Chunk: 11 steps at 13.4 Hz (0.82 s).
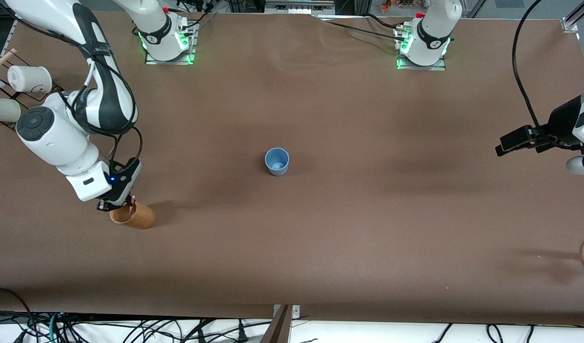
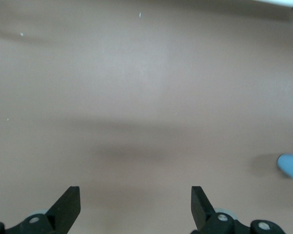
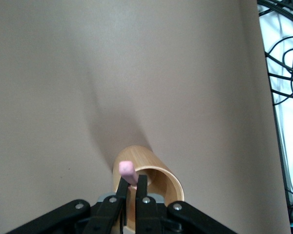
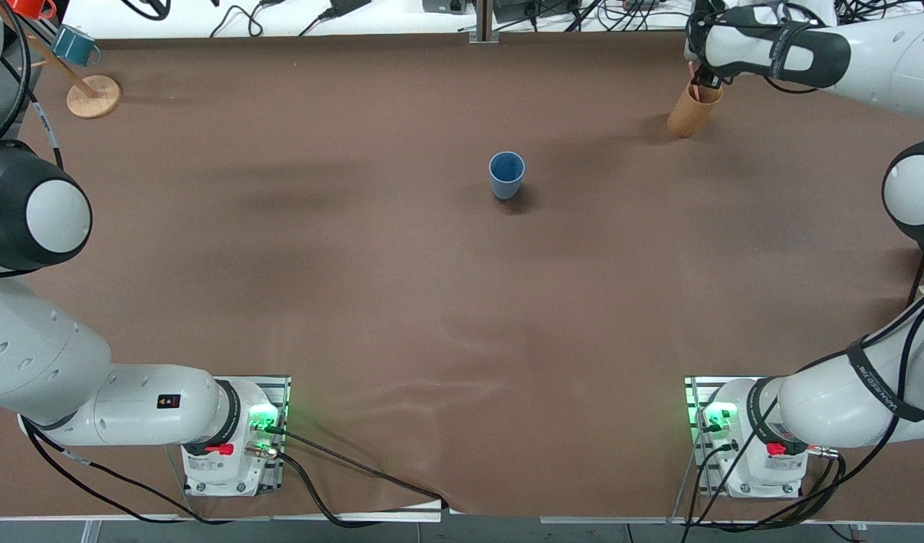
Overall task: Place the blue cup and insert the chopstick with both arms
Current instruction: 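Grasp the pink chopstick and lift it out of the tan cup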
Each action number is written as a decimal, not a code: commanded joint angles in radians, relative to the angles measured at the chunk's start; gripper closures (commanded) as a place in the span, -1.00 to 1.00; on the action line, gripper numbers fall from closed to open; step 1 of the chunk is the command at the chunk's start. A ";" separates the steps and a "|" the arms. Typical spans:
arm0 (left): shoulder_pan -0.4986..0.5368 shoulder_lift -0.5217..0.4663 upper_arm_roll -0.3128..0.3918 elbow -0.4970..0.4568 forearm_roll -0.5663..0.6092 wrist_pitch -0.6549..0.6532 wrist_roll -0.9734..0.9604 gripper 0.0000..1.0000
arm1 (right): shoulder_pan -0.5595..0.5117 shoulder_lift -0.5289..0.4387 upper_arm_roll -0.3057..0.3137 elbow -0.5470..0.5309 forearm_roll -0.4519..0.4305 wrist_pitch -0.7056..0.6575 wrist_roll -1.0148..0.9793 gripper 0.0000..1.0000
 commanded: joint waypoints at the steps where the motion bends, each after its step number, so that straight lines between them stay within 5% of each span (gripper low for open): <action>1: -0.013 -0.086 -0.009 -0.106 0.026 0.001 0.041 -1.00 | -0.016 -0.086 -0.009 0.010 0.074 -0.110 -0.024 1.00; 11: -0.007 -0.138 0.031 -0.137 0.020 -0.006 0.145 -1.00 | -0.022 -0.153 0.031 0.255 0.319 -0.403 0.138 1.00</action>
